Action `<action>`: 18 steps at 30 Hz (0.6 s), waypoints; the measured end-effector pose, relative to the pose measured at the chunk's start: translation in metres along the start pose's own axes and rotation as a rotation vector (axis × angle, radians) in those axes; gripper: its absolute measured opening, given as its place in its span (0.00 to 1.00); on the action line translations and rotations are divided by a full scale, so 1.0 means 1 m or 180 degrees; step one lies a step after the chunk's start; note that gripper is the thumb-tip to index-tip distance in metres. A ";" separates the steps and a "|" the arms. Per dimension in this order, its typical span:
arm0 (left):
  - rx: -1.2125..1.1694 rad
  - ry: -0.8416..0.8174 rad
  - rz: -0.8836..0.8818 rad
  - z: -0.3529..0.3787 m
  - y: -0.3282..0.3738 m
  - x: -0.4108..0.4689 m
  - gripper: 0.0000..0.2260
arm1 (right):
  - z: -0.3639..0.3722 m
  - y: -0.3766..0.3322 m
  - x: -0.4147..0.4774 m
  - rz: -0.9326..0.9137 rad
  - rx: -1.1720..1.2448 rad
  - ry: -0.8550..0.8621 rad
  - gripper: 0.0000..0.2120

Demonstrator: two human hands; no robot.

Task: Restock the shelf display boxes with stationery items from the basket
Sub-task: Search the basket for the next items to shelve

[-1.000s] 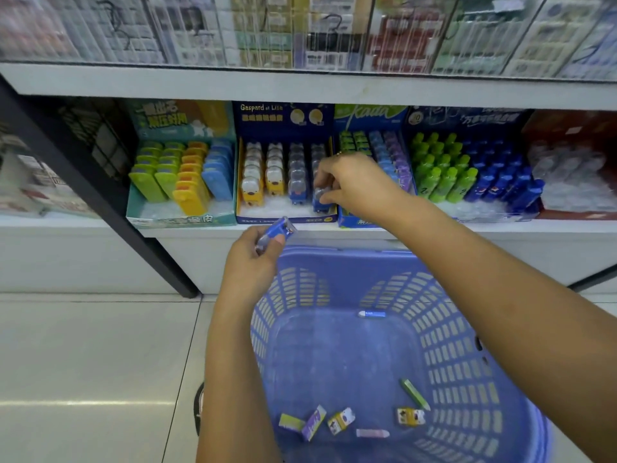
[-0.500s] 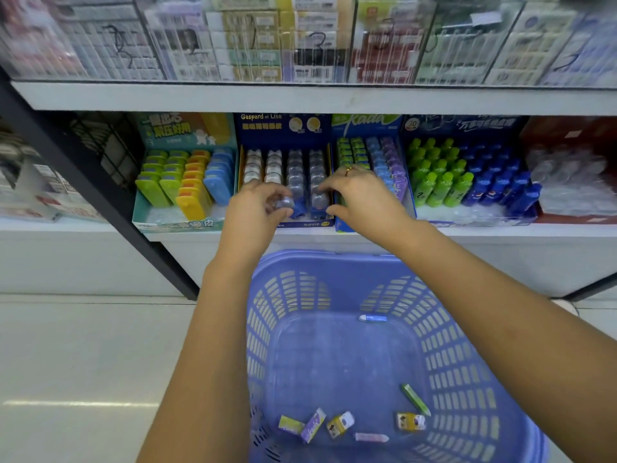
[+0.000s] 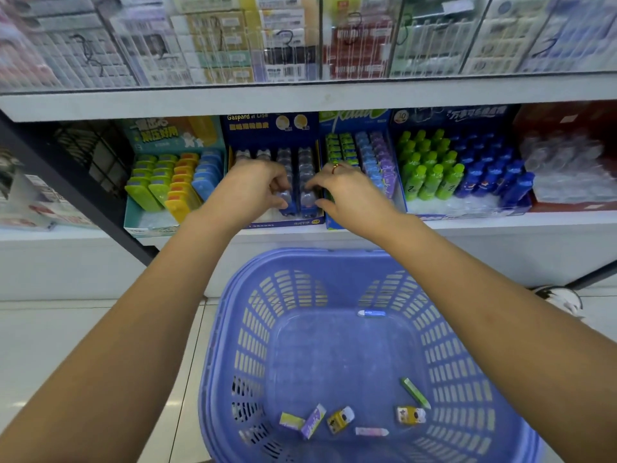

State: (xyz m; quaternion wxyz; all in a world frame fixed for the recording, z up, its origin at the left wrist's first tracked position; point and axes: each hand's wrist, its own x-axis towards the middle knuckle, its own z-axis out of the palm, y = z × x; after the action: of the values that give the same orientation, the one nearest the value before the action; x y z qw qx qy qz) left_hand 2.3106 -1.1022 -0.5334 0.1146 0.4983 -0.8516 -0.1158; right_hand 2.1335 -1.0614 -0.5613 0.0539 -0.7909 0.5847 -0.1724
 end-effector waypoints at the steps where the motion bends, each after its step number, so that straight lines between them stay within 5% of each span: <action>1: 0.0085 -0.0044 0.0017 -0.001 0.000 0.001 0.12 | 0.000 0.000 0.000 0.0000 0.0014 0.0007 0.14; 8: 0.0400 -0.0081 0.0168 0.005 0.003 0.005 0.13 | 0.003 0.003 0.002 -0.0015 0.0015 0.0008 0.15; 14: -0.0071 0.0397 0.0077 0.018 -0.001 -0.015 0.13 | -0.016 -0.015 -0.019 -0.0038 0.0624 0.0305 0.10; 18: -0.0092 0.1147 0.0105 0.044 0.022 -0.045 0.10 | -0.005 -0.018 -0.071 0.0270 0.1278 -0.0568 0.05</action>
State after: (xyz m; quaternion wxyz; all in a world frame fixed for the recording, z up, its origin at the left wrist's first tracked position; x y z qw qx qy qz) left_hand 2.3000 -1.0483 -0.5718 0.2744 0.4952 -0.8236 -0.0350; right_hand 2.1299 -0.9884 -0.5667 0.2690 -0.7511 0.5643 -0.2122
